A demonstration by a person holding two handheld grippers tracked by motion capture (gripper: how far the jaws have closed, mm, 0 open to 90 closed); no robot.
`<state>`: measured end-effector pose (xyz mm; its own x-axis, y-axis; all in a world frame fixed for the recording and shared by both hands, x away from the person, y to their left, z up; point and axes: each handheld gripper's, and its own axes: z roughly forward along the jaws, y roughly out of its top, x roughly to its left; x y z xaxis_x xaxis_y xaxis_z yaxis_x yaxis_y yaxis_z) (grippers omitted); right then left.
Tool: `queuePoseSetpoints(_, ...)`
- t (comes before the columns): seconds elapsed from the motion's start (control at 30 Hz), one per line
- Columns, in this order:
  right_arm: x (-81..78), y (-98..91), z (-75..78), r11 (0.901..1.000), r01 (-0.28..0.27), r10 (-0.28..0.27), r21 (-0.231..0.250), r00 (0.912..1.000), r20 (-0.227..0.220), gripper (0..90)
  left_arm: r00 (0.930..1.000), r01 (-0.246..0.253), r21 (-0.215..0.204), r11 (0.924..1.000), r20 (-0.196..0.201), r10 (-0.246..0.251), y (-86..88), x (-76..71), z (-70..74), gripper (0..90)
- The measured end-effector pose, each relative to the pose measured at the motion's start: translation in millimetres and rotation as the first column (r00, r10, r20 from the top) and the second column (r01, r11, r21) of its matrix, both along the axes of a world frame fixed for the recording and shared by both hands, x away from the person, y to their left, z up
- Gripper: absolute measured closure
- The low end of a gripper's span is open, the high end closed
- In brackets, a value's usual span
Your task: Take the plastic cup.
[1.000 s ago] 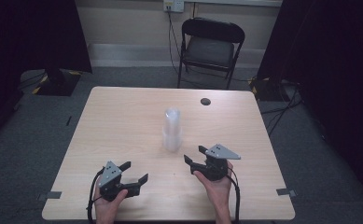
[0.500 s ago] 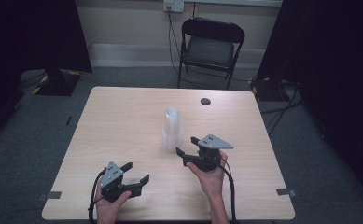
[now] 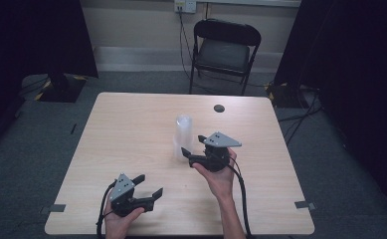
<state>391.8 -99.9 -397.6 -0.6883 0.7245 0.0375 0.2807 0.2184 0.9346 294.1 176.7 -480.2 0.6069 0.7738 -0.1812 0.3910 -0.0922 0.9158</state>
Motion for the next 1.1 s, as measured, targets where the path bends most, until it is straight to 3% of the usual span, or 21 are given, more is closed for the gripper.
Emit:
queuePoseSetpoints(0.47,33.0,13.6,14.9,1.0000,-0.007,0.008,-0.005,0.9999,0.008,23.1,0.9998,-0.020,0.019,0.9996,-0.006,0.020,0.2,1.0,-2.4,16.1)
queuePoseSetpoints(0.8,63.4,23.7,1.1,0.9996,0.003,-0.004,-0.030,0.9995,-0.030,20.7,0.9998,-0.015,0.035,0.9993,-0.011,0.016,-1.2,2.8,-3.5,16.1)
queuePoseSetpoints(0.97,72.6,26.2,-8.5,0.9998,0.000,-0.001,-0.018,0.9988,-0.049,20.9,0.9998,0.000,0.043,0.9991,-0.022,0.001,-4.5,4.0,-3.8,16.1)
queuePoseSetpoints(1.1,76.6,29.6,-13.7,0.9999,-0.007,0.007,-0.009,0.9989,-0.046,21.8,0.9996,-0.003,0.026,0.9997,-0.028,0.004,-4.6,4.9,-4.1,16.1)
